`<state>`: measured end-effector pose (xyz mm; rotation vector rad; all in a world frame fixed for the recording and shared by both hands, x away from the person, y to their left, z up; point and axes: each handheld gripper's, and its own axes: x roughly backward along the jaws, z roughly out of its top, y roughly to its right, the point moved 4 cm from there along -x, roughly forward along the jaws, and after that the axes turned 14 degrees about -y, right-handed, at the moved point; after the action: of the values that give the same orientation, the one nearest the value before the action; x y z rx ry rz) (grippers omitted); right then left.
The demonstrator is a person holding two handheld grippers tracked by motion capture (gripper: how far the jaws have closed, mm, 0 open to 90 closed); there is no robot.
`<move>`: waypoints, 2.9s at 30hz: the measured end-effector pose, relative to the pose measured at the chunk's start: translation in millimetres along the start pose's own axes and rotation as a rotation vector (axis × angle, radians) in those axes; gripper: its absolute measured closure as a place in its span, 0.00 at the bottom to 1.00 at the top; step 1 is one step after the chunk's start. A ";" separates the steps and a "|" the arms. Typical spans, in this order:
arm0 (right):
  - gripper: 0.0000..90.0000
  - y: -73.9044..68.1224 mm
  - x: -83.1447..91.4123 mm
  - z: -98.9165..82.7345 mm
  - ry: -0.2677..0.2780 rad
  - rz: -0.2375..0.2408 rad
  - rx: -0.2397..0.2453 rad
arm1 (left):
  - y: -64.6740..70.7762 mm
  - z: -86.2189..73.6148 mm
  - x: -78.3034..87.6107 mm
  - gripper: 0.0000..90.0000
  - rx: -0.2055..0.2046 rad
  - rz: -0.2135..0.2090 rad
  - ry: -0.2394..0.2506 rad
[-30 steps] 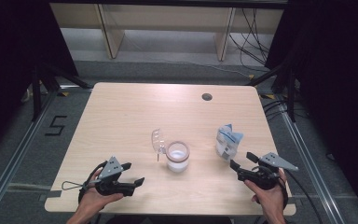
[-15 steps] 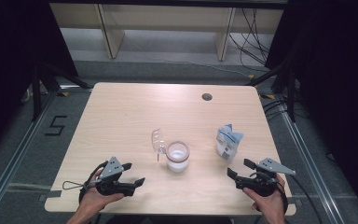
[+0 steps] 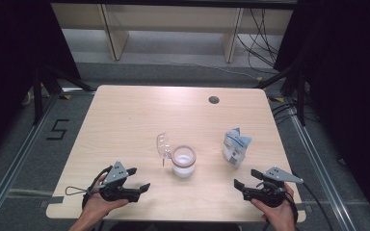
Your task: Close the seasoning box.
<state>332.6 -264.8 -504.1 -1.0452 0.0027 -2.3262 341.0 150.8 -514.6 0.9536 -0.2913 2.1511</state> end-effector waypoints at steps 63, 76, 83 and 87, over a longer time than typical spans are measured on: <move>0.19 -7.2 -1.8 -4.6 -0.037 0.031 -0.007 | -17.7 72.7 7.6 0.98 0.071 0.049 0.142; 0.20 -7.4 -1.7 -4.6 -0.038 0.034 -0.007 | -4.6 92.4 5.3 0.99 0.029 0.031 0.164; 0.20 -7.5 -1.9 -4.6 -0.045 0.027 -0.003 | -0.5 96.8 4.8 0.99 0.007 0.024 0.161; 0.20 -8.1 -2.1 -4.6 -0.046 0.033 -0.011 | 1.6 97.8 4.1 0.99 0.006 0.025 0.156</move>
<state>326.5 -258.1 -506.9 -1.0954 0.0151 -2.2743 391.0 105.8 -443.4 0.7834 -0.2218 2.2361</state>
